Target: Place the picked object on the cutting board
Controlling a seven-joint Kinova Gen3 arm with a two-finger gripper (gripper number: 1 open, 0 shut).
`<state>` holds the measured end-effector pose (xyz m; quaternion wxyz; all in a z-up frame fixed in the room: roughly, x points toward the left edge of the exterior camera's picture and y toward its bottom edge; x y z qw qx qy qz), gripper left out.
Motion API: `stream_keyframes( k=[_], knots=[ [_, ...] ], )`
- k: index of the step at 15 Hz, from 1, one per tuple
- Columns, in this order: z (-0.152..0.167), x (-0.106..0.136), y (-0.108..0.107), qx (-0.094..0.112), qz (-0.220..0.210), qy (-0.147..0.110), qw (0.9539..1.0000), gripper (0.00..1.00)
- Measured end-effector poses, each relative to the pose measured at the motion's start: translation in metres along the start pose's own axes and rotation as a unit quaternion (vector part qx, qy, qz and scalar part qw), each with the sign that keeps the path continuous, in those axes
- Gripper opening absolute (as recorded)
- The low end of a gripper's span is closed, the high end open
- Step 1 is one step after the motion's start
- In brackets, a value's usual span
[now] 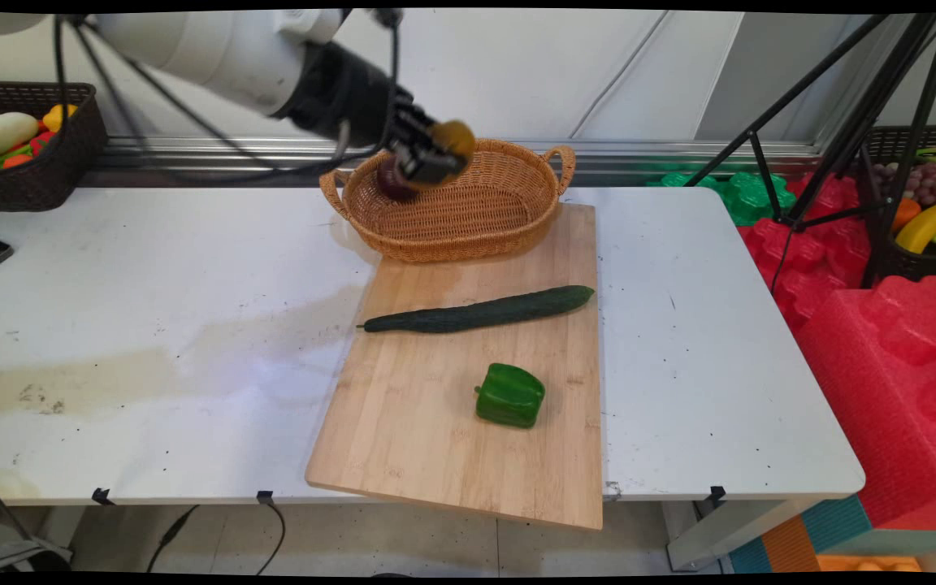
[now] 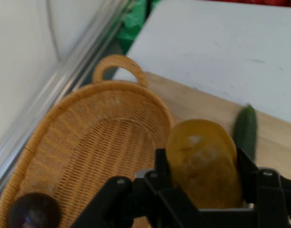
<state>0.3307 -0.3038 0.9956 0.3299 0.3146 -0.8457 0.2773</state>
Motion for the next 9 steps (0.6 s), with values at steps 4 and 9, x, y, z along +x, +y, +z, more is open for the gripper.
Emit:
stream_keyframes(
  k=[4, 9],
  knots=[
    [-0.022, -0.027, 0.018, -0.032, 0.032, -0.014, 0.9989, 0.0],
    [-0.039, -0.058, 0.035, -0.065, 0.066, -0.035, 0.9951, 0.0]
  ],
)
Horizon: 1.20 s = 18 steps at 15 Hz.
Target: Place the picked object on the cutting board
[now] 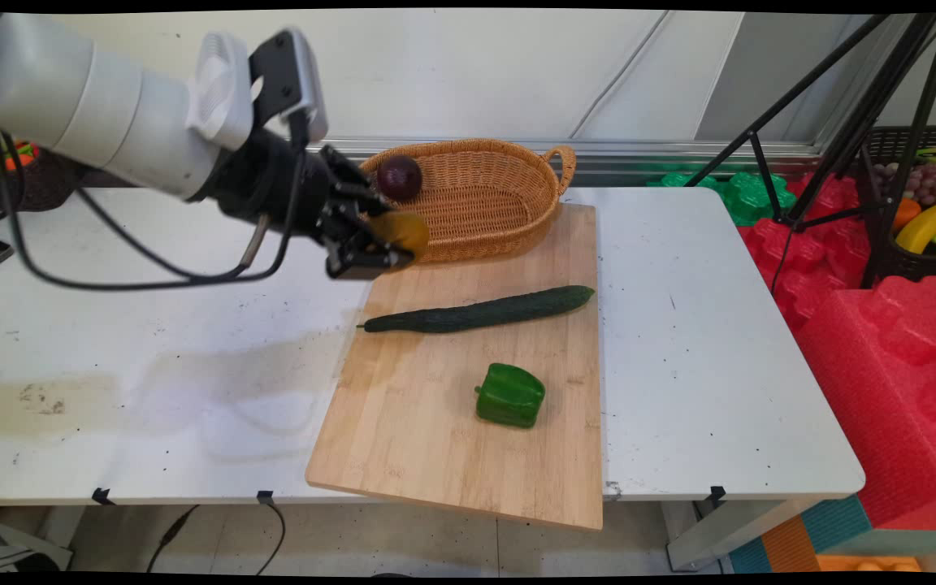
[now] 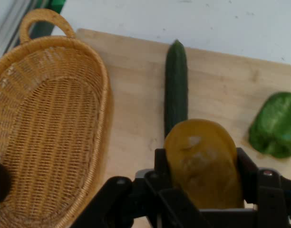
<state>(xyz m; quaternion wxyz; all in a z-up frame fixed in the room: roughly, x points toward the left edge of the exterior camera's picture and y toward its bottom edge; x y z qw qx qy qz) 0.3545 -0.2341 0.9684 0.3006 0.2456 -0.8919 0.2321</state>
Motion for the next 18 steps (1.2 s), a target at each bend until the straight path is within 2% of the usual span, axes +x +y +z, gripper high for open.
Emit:
stream_keyframes(
  k=[3, 8, 18],
  knots=[
    [0.0, -0.014, 0.01, -0.015, 0.014, -0.01, 0.9997, 0.0],
    [0.012, -0.024, 0.019, -0.021, 0.002, -0.015, 0.9997, 0.0],
    [0.082, -0.024, 0.023, -0.027, -0.033, -0.025, 0.9988, 0.0]
  ],
)
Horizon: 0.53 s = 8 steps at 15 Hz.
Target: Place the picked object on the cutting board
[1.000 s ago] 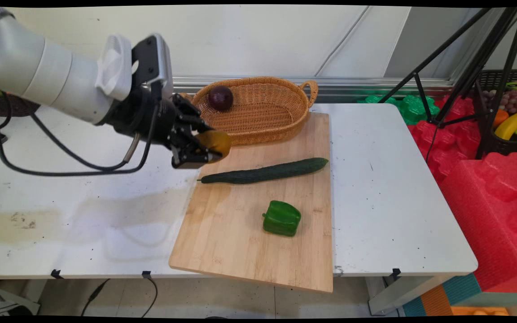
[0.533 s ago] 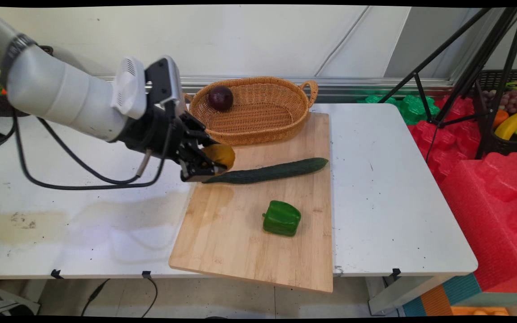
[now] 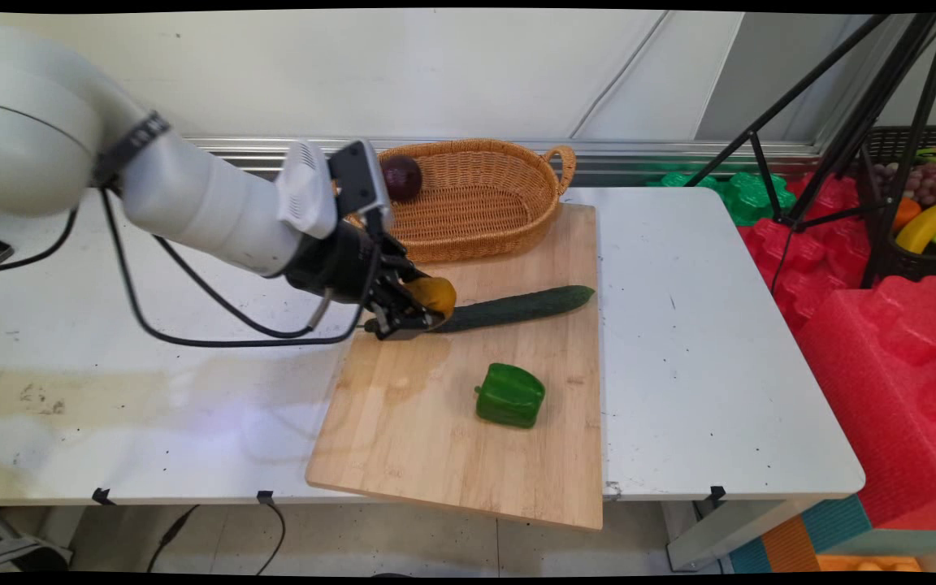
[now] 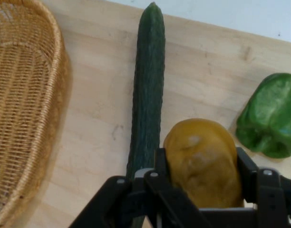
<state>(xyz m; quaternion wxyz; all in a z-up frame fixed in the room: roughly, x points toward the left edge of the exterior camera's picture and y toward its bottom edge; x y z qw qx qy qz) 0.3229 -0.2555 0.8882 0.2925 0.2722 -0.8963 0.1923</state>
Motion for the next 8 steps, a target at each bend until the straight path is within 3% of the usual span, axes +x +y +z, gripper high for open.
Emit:
stream_keyframes(
  k=[8],
  knots=[
    [0.059, -0.002, -0.002, -0.023, -0.015, -0.023, 0.9994, 0.0]
  ],
)
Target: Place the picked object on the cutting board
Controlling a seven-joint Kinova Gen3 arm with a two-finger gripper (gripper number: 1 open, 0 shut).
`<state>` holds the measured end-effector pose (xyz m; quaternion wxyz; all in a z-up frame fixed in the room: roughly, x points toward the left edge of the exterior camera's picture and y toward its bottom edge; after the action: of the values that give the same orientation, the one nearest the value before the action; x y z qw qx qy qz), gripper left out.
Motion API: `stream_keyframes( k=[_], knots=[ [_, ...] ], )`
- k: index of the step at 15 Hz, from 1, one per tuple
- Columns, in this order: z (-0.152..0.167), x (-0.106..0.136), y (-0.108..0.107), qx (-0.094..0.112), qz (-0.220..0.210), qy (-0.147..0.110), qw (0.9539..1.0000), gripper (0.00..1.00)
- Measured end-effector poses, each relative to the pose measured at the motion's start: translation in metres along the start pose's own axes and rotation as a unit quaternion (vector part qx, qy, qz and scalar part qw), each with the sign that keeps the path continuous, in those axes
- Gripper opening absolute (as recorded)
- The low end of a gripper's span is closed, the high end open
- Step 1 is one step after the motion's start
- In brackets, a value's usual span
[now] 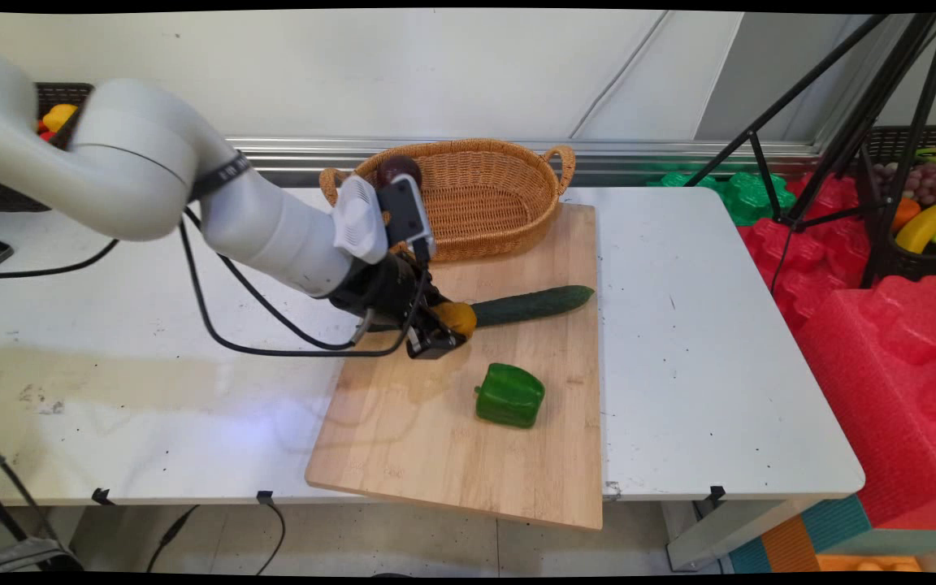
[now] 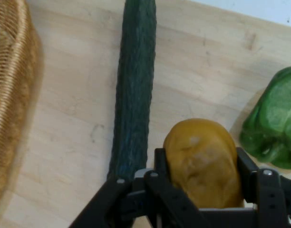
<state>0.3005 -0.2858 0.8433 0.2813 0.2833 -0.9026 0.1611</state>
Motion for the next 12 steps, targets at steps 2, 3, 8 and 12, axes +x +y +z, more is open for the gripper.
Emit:
stream_keyframes(
  k=[2, 3, 8, 12],
  knots=[
    [0.011, -0.002, 0.0, -0.007, -0.002, -0.007, 0.9999, 0.0],
    [0.016, -0.003, 0.0, -0.01, -0.003, -0.011, 0.9999, 0.0],
    [0.036, -0.011, 0.0, -0.021, -0.008, -0.029, 0.9993, 0.0],
    [0.043, -0.015, -0.001, -0.023, -0.008, -0.037, 0.999, 0.0]
  ],
)
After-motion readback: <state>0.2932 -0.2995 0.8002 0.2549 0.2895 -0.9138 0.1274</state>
